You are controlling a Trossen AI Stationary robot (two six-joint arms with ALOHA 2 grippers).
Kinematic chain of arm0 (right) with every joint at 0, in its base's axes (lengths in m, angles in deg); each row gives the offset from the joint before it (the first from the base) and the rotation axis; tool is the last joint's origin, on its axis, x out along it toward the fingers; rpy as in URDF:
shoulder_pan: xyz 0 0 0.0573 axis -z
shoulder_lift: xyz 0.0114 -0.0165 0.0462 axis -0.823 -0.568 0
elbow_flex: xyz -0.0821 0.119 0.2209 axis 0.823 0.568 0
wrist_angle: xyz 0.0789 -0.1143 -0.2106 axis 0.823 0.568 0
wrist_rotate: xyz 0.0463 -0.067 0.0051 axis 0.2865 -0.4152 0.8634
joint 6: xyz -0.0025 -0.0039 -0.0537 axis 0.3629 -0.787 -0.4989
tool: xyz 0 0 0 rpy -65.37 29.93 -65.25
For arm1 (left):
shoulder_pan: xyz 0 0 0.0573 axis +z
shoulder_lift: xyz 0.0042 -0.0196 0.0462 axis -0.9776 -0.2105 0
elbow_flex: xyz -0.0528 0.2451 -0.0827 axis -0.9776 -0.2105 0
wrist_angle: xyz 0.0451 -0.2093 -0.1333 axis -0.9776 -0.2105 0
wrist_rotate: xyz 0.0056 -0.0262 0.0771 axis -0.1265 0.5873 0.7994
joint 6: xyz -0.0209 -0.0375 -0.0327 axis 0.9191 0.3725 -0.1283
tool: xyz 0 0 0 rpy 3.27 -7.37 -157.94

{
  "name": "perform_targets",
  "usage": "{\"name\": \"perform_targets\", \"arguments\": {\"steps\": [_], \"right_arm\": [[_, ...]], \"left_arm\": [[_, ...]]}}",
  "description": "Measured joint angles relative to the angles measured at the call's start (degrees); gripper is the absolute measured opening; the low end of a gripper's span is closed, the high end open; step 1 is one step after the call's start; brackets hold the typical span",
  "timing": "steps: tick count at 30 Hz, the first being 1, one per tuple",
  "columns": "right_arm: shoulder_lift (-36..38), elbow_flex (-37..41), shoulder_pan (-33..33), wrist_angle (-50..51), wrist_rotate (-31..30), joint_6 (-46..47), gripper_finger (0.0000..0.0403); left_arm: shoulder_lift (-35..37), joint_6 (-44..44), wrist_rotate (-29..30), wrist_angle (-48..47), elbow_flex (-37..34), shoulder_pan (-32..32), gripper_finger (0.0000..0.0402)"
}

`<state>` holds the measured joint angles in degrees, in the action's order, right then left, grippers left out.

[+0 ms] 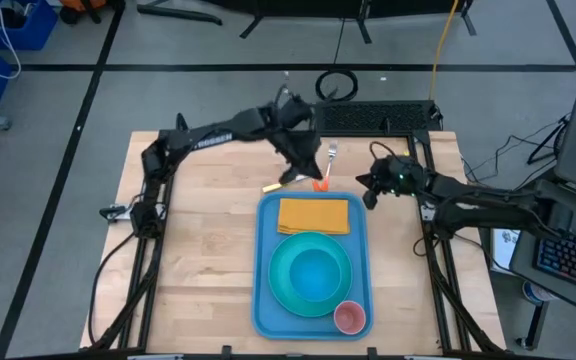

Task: Set up tray
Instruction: Put the orange fork on the yellow napkin on the blue serving tray

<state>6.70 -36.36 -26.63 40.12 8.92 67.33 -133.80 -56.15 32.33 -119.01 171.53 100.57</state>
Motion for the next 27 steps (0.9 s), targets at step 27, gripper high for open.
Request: {"name": "perform_targets", "arguments": {"steps": [27], "right_arm": [[-40.9, -33.9, 17.3, 15.0, 14.6, -9.4, 0.0000]], "left_arm": [[27.3, 28.6, 40.9, 82.9, -68.8, -7.8, 0.0006]]}}
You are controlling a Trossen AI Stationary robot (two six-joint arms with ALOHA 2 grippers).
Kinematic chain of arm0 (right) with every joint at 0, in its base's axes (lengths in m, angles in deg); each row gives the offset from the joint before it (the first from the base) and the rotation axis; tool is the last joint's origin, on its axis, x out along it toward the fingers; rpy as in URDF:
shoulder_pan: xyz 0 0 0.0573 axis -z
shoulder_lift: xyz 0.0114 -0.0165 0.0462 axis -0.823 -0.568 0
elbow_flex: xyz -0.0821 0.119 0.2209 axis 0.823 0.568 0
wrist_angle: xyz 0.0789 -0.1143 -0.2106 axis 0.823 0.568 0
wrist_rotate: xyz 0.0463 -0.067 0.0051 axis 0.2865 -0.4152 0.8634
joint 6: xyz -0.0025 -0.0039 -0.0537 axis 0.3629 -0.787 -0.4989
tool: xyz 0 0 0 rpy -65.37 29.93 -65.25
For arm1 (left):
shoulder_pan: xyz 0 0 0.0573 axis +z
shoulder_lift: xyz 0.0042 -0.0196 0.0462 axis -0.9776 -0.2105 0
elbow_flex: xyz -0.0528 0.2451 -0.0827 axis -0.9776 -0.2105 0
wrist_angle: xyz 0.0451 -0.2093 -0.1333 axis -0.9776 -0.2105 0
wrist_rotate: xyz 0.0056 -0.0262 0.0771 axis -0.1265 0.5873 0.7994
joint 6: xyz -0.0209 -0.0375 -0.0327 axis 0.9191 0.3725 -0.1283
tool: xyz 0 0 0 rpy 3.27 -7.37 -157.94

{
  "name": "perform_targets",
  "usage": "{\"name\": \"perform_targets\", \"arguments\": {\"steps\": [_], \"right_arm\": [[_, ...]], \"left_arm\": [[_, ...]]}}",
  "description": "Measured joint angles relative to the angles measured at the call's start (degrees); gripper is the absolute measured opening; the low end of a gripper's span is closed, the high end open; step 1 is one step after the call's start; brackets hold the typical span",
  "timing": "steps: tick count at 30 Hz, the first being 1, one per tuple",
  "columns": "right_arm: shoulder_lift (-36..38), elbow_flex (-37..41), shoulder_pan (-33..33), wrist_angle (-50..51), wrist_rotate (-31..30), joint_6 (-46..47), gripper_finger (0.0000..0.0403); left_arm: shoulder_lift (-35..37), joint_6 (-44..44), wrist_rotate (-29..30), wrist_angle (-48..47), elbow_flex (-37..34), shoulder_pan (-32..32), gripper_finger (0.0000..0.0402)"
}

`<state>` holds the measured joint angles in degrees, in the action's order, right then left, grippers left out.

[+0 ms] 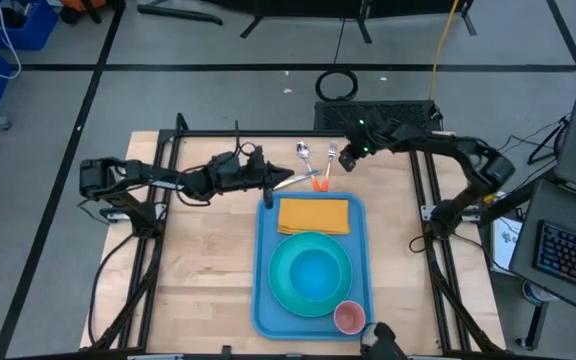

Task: Set up tray
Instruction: Put the orange fork on the yellow napkin on the blue serving tray

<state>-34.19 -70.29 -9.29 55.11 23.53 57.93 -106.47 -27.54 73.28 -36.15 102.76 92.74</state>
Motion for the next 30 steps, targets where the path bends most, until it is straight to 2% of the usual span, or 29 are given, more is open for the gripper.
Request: {"name": "perform_targets", "arguments": {"steps": [7, 15, 30], "right_arm": [[-7.5, -7.4, 0.7, 5.0, -0.2, -4.7, 0.0000], [-12.4, -16.1, 1.3, 14.1, 0.1, -6.8, 0.0000], [-11.9, -17.8, 2.7, 28.8, 0.0, -13.6, 0.0000]], "left_arm": [[0.1, 0.7, 3.2, 7.2, -6.9, -0.2, 0.0008], [0.2, 0.9, 3.5, 9.8, -8.8, -0.5, 0.0009], [0.2, 0.0, 2.9, 9.2, -8.8, -0.7, 0.0003]]}}
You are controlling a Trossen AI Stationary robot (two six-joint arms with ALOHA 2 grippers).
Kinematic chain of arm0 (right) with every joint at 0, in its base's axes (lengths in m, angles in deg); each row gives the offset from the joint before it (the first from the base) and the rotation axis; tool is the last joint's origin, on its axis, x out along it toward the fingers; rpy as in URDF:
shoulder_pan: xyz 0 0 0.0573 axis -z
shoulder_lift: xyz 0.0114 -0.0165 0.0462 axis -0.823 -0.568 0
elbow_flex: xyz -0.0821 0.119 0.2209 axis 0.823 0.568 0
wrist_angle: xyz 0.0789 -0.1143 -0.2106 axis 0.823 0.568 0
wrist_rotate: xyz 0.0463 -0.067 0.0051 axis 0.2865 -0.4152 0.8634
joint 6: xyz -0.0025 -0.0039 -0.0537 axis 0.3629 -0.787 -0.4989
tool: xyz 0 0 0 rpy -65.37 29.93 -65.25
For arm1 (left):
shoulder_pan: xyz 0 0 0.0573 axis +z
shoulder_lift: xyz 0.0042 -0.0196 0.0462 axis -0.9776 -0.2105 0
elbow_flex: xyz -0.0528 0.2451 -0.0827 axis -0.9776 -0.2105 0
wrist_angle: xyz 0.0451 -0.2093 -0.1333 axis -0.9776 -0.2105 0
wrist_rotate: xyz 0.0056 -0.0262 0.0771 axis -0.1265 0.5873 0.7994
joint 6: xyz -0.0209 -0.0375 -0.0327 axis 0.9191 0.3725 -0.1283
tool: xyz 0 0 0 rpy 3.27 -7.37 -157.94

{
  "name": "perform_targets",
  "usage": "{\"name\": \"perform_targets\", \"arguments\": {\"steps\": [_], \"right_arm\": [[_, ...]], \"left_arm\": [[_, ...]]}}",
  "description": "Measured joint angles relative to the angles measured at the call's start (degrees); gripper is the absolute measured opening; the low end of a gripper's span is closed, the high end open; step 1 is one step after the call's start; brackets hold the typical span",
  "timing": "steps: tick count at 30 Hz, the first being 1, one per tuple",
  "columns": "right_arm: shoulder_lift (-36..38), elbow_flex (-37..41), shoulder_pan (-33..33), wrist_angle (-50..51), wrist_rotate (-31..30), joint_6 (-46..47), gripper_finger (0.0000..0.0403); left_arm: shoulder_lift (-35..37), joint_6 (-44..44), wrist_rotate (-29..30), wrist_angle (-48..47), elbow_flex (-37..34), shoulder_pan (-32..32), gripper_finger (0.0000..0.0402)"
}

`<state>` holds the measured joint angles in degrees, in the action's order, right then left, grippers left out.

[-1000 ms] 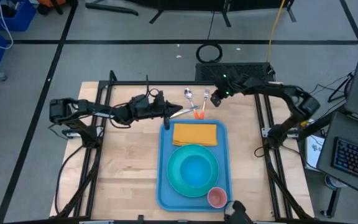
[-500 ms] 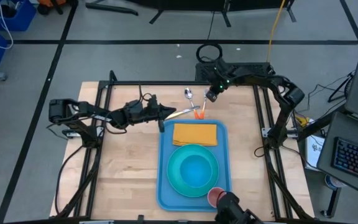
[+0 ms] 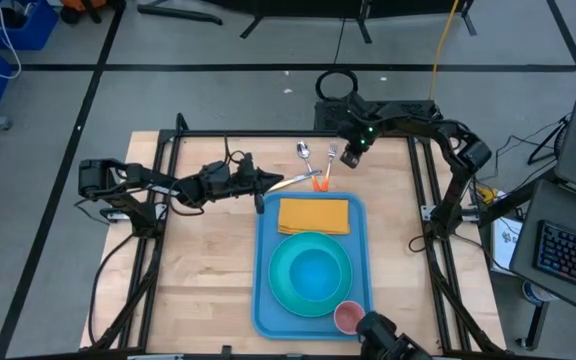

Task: Set up tray
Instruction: Put the orange fork on the yellow napkin on the blue serving tray

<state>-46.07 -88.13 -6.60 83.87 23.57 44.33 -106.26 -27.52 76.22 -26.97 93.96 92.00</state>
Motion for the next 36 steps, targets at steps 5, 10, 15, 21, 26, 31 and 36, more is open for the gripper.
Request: {"name": "perform_targets", "arguments": {"steps": [5, 10, 15, 21, 26, 31, 36], "right_arm": [[0.0, 0.0, 0.8, 4.4, -2.5, -8.5, 0.0000], [0.0, -1.4, 0.6, 4.4, -9.1, -16.5, 0.0000], [0.0, -3.4, 0.6, 0.9, -14.9, -25.7, 0.0000], [-2.0, -5.6, 1.3, -0.2, -17.5, -33.8, 0.0000], [-4.6, -5.6, 1.4, -2.2, -21.5, -44.3, 0.0000], [-5.9, -5.6, 1.4, -7.0, -20.8, -52.4, 0.0000], [-5.8, -5.7, 1.5, -10.1, -17.9, -55.7, 0.0000]], "left_arm": [[0.0, 0.0, 0.0, 0.0, 0.0, 0.0, 0.0009], [0.0, -0.1, 0.0, 0.0, 0.0, 0.0, 0.0006], [0.0, -0.5, 0.0, 0.2, 0.0, 0.0, 0.0010], [0.0, -0.6, 0.0, -0.1, 0.0, 0.0, 0.0011], [0.0, -1.0, 0.0, -0.4, 0.0, 0.0, 0.0004], [0.0, -1.4, 0.0, -0.9, 0.0, 0.0, 0.0014], [0.0, -2.0, -0.1, -1.4, 0.0, 0.0, 0.0004]]}}
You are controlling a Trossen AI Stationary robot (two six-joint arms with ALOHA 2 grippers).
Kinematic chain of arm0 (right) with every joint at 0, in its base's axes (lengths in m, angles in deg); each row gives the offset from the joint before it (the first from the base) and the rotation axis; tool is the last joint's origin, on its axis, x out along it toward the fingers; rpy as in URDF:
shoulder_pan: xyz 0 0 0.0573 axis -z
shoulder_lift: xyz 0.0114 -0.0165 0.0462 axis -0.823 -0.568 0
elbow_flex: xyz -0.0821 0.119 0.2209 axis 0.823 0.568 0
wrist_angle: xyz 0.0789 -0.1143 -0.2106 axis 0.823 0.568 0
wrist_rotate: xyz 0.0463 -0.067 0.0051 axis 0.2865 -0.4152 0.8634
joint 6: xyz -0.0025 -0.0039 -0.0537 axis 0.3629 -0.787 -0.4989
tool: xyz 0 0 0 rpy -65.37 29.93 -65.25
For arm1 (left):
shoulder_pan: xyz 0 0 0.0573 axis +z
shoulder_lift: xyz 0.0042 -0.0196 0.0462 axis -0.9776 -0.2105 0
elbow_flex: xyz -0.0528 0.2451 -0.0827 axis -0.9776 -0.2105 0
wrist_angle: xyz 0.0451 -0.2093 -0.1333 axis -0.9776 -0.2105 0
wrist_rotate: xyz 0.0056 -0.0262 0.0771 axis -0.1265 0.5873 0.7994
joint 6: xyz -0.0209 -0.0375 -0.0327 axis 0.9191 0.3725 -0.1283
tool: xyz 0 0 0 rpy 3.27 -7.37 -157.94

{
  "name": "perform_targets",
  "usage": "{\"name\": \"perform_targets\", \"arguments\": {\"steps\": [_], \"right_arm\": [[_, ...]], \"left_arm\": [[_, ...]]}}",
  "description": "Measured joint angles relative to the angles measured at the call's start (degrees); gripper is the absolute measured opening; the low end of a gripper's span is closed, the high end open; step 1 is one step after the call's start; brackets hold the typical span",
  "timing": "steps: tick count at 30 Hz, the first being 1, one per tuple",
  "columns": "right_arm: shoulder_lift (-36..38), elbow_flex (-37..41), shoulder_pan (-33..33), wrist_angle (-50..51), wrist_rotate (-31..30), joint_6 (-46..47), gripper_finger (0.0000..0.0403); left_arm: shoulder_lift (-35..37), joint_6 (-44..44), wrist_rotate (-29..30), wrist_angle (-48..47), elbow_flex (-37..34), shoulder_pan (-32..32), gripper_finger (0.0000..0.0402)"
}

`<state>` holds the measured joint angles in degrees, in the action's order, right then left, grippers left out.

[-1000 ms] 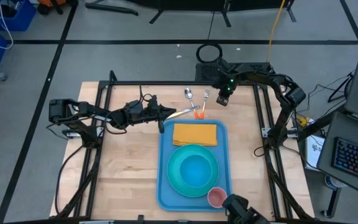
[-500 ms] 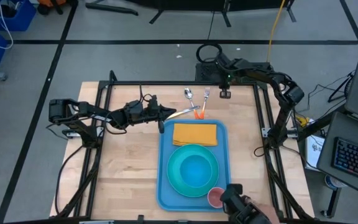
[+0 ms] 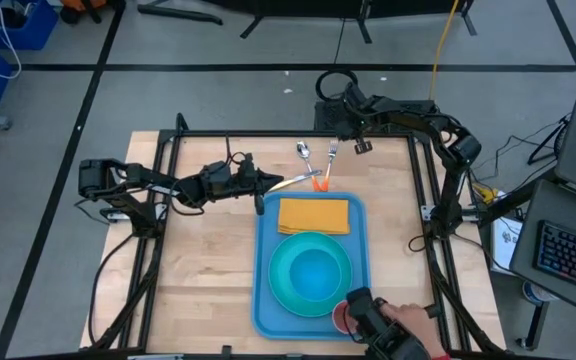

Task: Set up tray
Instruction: Put the orange fork on the yellow napkin on the blue serving tray

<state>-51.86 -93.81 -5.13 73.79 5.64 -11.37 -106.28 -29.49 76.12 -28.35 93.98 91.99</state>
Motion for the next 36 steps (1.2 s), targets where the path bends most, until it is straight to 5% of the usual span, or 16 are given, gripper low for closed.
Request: {"name": "perform_targets", "arguments": {"steps": [9, 28, 31, 36], "right_arm": [[0.1, 0.0, 0.8, 1.5, 0.0, -6.0, 0.0000], [0.1, 0.1, 5.3, 7.4, 6.2, -4.0, 0.0000], [0.1, -0.3, 8.3, 7.0, 10.3, -0.8, 0.0000], [0.1, -3.4, 13.3, 2.9, 26.2, 11.4, 0.0000]], "left_arm": [[0.0, -0.4, -0.3, -0.2, 0.0, 0.0, 0.0006], [0.0, -0.3, -1.5, -0.4, 0.0, 0.0, 0.0011], [0.0, -0.3, -1.5, -0.4, 0.0, 0.0, 0.0004], [0.0, -0.3, -1.5, -0.3, 0.0, 0.0, 0.0014]]}}
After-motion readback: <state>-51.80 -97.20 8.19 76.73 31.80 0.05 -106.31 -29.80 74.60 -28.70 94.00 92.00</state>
